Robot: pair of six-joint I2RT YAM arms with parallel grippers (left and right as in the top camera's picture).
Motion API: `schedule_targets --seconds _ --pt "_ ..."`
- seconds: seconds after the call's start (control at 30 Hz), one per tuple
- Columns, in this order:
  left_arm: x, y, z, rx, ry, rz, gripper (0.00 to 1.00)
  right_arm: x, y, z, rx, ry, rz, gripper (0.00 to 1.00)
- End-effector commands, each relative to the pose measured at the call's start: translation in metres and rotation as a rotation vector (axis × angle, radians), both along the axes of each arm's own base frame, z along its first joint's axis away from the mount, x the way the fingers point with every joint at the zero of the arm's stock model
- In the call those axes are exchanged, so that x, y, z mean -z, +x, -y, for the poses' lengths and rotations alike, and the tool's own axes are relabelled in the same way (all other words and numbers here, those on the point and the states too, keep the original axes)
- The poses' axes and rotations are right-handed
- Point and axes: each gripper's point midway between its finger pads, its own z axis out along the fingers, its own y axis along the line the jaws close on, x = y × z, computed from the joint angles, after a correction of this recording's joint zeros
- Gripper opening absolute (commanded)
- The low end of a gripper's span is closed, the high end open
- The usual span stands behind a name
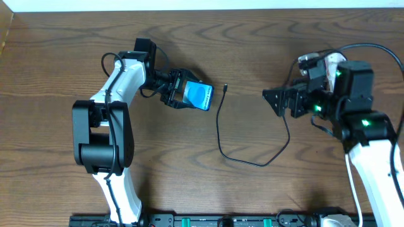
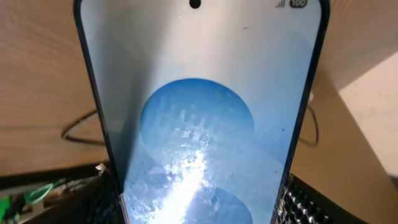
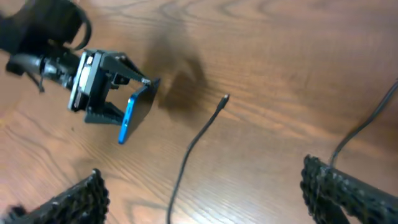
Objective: Plug charger to phone and switch on socket
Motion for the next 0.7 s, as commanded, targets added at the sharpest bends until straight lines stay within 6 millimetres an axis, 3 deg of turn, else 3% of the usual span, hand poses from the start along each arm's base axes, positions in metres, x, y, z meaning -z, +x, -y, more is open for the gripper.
schedule_targets --seconds 0.0,0.13,0.3,0.57,0.67 --pt "-0.009 0.006 -0.003 -0.049 0.032 0.002 0.64 0.007 0.011 -0.014 0.060 0.113 -0.119 0.93" --pt "-0.010 0.012 0.003 -0.062 0.027 0.012 0.64 0.016 0.025 -0.040 0.051 0.163 -0.151 0.83" --pt "-0.010 0.012 0.012 -0.074 0.023 -0.011 0.64 0.036 0.040 -0.070 0.091 0.208 -0.216 0.79" --pt "-0.011 0.008 0.020 -0.057 0.023 -0.012 0.64 0.064 0.040 -0.115 0.006 0.205 -0.247 0.66" --pt "-0.011 0.007 0.022 -0.052 0.023 -0.012 0.64 0.074 0.041 -0.122 0.021 0.193 -0.268 0.63"
